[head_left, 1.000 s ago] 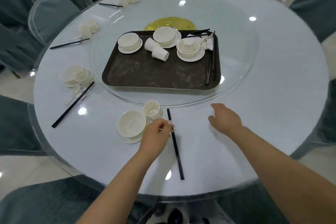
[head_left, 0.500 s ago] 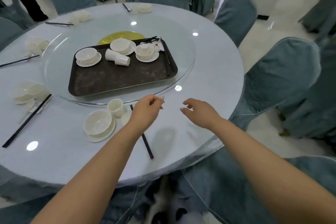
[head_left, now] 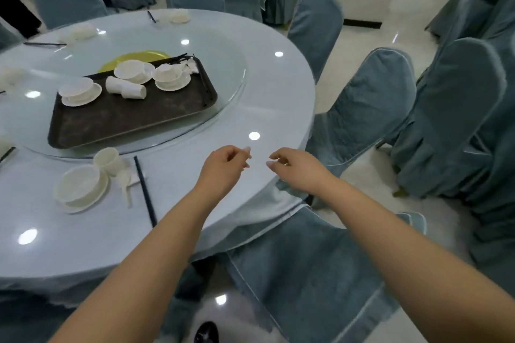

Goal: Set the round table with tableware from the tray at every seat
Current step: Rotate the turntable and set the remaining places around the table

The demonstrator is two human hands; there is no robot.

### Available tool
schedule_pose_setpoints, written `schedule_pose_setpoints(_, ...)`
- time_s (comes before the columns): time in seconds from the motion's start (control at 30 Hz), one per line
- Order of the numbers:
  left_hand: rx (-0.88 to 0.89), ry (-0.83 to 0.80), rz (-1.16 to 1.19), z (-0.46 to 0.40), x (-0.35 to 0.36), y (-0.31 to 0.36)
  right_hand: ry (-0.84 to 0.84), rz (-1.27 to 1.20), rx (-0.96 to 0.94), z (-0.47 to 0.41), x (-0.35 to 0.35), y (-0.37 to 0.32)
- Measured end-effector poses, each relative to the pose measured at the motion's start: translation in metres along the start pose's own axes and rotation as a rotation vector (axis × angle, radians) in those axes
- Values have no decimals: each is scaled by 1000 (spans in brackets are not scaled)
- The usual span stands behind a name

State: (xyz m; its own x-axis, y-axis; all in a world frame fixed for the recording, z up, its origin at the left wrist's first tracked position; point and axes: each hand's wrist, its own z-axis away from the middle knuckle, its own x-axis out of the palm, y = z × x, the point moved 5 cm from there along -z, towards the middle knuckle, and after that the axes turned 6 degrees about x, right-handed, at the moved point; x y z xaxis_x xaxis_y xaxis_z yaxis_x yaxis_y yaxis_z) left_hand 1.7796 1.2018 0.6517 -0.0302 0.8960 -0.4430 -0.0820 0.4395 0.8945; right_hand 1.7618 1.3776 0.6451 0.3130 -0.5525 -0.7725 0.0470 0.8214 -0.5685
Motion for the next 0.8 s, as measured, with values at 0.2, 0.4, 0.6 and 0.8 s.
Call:
schedule_pose_setpoints(0.2, -13, 85, 33, 26, 70, 32, 22, -35, -57, 32, -55, 67)
schedule_pose_setpoints(0.4, -11, 132, 45, 43, 97, 52, 29, -87, -102, 47, -85, 95)
schedule_pose_setpoints(0.6, 2, 114, 45, 44, 111, 65, 44, -132, -108, 52, -92, 107)
schedule_pose_setpoints(0.8, -8, 106, 42, 40, 138, 77, 35, -156, -135, 48, -99, 124)
